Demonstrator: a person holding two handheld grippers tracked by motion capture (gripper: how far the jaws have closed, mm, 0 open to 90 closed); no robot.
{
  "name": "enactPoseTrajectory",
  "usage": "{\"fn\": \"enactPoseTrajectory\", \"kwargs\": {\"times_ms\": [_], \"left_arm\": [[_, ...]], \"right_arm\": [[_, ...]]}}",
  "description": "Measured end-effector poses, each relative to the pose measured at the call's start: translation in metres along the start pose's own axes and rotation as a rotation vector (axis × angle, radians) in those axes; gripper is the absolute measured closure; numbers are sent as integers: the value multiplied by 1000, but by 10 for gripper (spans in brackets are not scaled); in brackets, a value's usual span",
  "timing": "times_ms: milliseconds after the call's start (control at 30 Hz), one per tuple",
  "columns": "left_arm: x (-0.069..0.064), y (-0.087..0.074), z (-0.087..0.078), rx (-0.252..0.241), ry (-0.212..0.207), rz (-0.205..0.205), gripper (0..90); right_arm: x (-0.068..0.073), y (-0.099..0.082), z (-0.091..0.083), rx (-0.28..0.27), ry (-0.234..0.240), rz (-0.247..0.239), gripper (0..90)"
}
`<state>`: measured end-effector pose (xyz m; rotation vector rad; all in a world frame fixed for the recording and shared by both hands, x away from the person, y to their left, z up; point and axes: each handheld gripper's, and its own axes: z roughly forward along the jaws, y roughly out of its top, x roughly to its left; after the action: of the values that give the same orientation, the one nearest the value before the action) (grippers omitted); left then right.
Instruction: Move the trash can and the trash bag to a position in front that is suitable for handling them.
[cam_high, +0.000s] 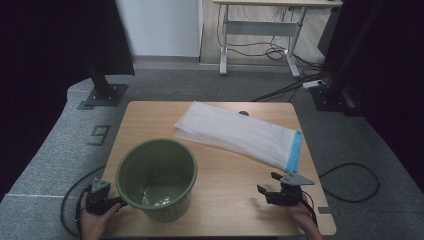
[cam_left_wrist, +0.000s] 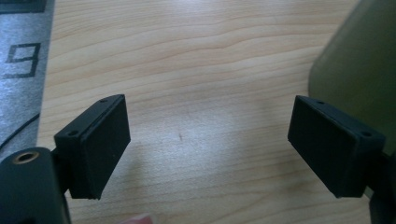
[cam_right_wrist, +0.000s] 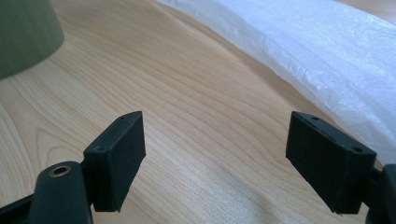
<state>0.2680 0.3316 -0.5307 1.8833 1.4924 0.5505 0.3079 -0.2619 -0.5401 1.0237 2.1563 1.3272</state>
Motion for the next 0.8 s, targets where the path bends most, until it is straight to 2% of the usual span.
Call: {"fn": "enactPoseTrajectory", "kwargs": {"times_ms": [33, 100, 133, 200, 267, 400, 433, 467, 500, 533, 567, 600, 667, 700, 733, 767, 800], "left_arm": [[0, 0, 0, 0, 0, 0, 121], [-3, -1, -4, -10, -7, 12, 117], [-6, -3, -9, -16, -18, 37, 117], [-10, -8, -13, -23, -32, 59, 124], [-12, -11, -15, -22, -33, 69, 127], [-23, -27, -31, -22, -65, 139, 131], [-23, -27, -31, -22, -65, 139, 132], [-30, -33, -38, -35, -94, 174, 133], [-30, -33, -38, -35, -94, 174, 135], [-36, -38, -45, -63, -151, 221, 136], [-36, -38, -45, -63, -151, 221, 130], [-44, -40, -48, -79, -221, 257, 127], [-54, -37, -48, -80, -270, 301, 127], [-54, -37, -48, -80, -270, 301, 127], [-65, -32, -46, -81, -313, 335, 128], [-65, -32, -46, -81, -313, 335, 131], [-75, -25, -43, -90, -346, 353, 106]], "right_arm": [[0, 0, 0, 0, 0, 0, 191], [1, -1, 4, 34, -3, -27, 190], [1, -1, 5, 41, 8, -22, 194], [0, 0, 4, 44, 40, -8, 196], [1, 1, 4, 44, 46, -10, 197], [-2, 1, 2, 50, 66, -12, 197], [-2, 1, 2, 50, 66, -12, 197], [-5, 1, 2, 53, 69, -8, 201], [-5, 1, 2, 53, 69, -8, 201], [-6, 2, 2, 47, 82, -5, 210], [-6, 2, 2, 47, 82, -5, 210], [-6, 3, 1, 40, 87, -7, 212], [-5, 4, 1, 35, 91, -10, 211], [-5, 5, 1, 34, 94, -9, 212], [-4, 5, 1, 30, 101, -7, 211], [-4, 5, 1, 30, 101, -7, 211], [-4, 6, -1, 22, 118, -8, 211]]}}
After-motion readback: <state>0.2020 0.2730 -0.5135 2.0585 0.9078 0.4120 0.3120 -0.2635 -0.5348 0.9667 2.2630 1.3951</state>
